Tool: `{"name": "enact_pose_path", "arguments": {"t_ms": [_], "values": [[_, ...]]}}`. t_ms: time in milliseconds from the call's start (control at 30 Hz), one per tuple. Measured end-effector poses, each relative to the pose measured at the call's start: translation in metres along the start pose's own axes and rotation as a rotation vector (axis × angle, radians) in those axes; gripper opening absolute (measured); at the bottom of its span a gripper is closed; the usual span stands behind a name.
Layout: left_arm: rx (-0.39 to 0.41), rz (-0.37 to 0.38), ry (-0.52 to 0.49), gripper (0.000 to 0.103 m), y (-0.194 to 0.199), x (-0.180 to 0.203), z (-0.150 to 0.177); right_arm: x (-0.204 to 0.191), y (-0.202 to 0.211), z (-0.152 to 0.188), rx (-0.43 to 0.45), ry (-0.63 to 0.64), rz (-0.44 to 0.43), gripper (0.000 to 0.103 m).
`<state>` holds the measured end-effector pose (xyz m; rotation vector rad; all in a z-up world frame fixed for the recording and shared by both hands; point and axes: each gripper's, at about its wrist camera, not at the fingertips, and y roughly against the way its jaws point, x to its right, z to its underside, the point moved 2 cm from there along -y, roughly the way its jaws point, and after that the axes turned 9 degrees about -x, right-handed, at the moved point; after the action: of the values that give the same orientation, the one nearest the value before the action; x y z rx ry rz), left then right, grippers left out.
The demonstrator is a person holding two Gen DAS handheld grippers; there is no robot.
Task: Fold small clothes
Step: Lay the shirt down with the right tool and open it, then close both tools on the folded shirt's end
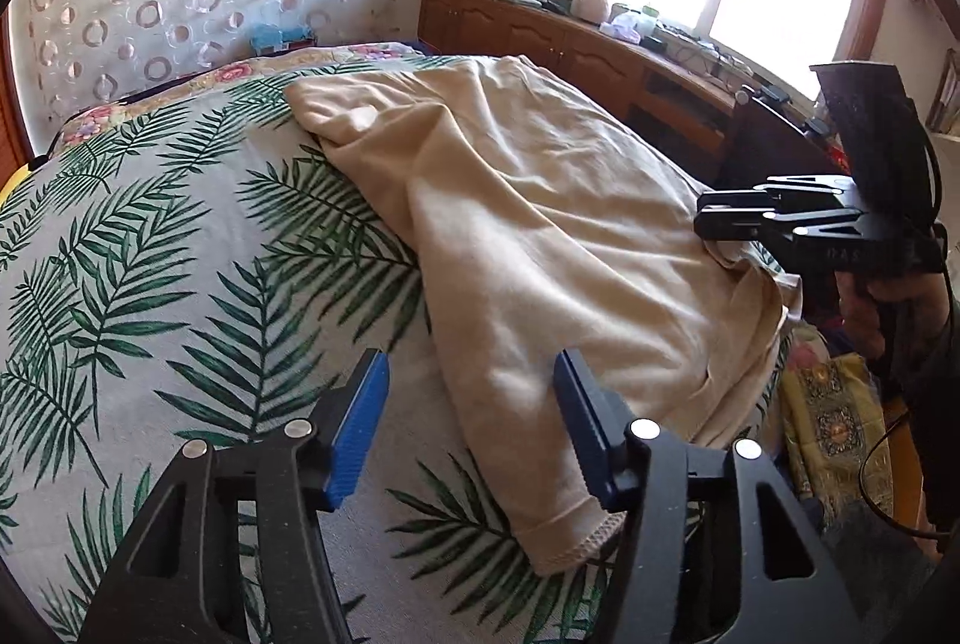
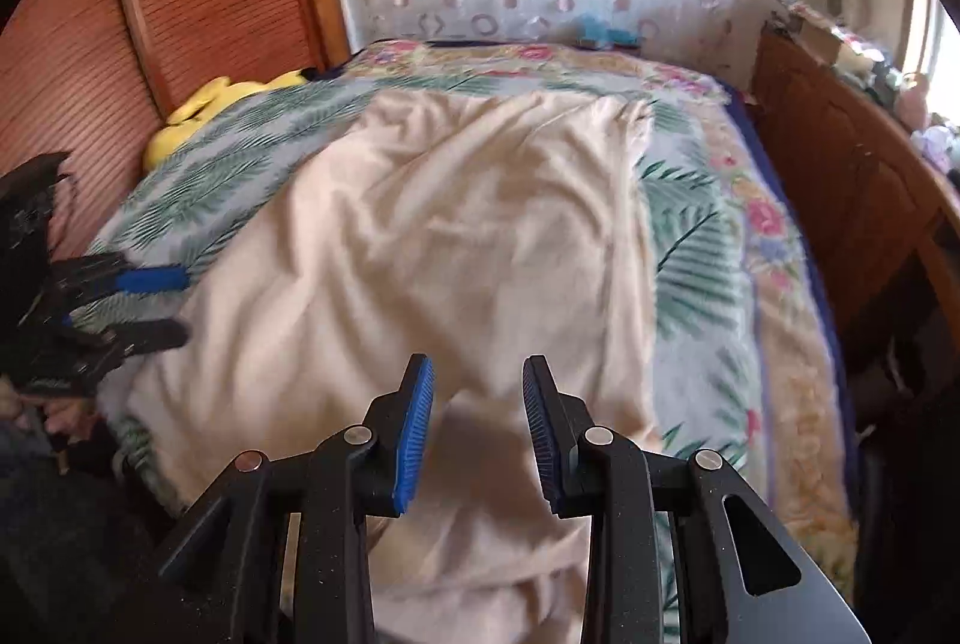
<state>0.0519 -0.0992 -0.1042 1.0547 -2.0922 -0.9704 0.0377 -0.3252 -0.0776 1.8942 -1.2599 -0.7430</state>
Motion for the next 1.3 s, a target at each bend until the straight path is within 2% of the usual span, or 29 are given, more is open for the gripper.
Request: {"name": "enact_pose_path", "arguments": {"t_ms": [67,200,267,300,333,400,467,567,733,833,900,1000,1033,1100,1233,1300], "values": [[-0.011,0.005,-0.005,0.049,0.001,0.003,0.003,0.001,0.001,0.006,0.002,0.001,0.028,0.032],[-0.049,0.042,-0.014,0.028,0.000,0.008,0.010,0.008,-0.006,0.006,-0.009,-0.013,0.050,0.032],[-0.068,0.052,-0.029,0.023,0.001,0.011,0.015,0.011,-0.005,0.009,-0.010,-0.010,0.065,0.031],[-0.069,0.052,-0.041,0.017,0.002,0.014,0.017,0.008,-0.001,0.013,-0.009,-0.004,0.067,0.026],[-0.071,0.055,-0.059,0.014,0.003,0.016,0.018,0.001,-0.002,0.016,-0.009,0.005,0.061,0.013],[-0.066,0.063,-0.089,0.009,0.008,0.021,0.021,-0.004,0.005,0.021,-0.001,0.019,0.042,0.006],[-0.057,0.082,-0.097,0.009,0.019,0.025,0.023,-0.003,0.011,0.021,0.018,0.006,0.039,0.005],[-0.051,0.068,-0.105,0.009,0.029,0.028,0.025,0.003,0.024,0.032,0.034,-0.023,0.047,0.005],[-0.059,0.050,-0.102,0.011,0.030,0.026,0.025,0.008,0.039,0.054,0.006,-0.030,0.061,0.005],[-0.056,0.030,-0.086,0.019,0.028,0.021,0.022,0.008,0.041,0.065,-0.042,-0.018,0.082,0.005],[-0.043,0.016,-0.072,0.030,0.030,0.017,0.022,0.010,0.046,0.069,-0.048,-0.026,0.076,0.005],[-0.023,0.006,-0.042,0.039,0.032,0.009,0.019,0.015,0.054,0.066,-0.021,-0.048,0.083,0.005],[-0.020,0.000,-0.034,0.039,0.032,0.007,0.019,0.016,0.057,0.066,-0.009,-0.056,0.090,0.006],[-0.022,-0.011,-0.028,0.039,0.032,0.004,0.019,0.015,0.061,0.065,0.021,-0.064,0.093,0.014],[-0.031,-0.017,-0.028,0.039,0.027,0.003,0.020,0.008,0.063,0.063,0.065,-0.078,0.104,0.041],[-0.034,-0.018,-0.029,0.039,0.026,0.004,0.021,0.006,0.060,0.065,0.078,-0.079,0.095,0.042]]}}
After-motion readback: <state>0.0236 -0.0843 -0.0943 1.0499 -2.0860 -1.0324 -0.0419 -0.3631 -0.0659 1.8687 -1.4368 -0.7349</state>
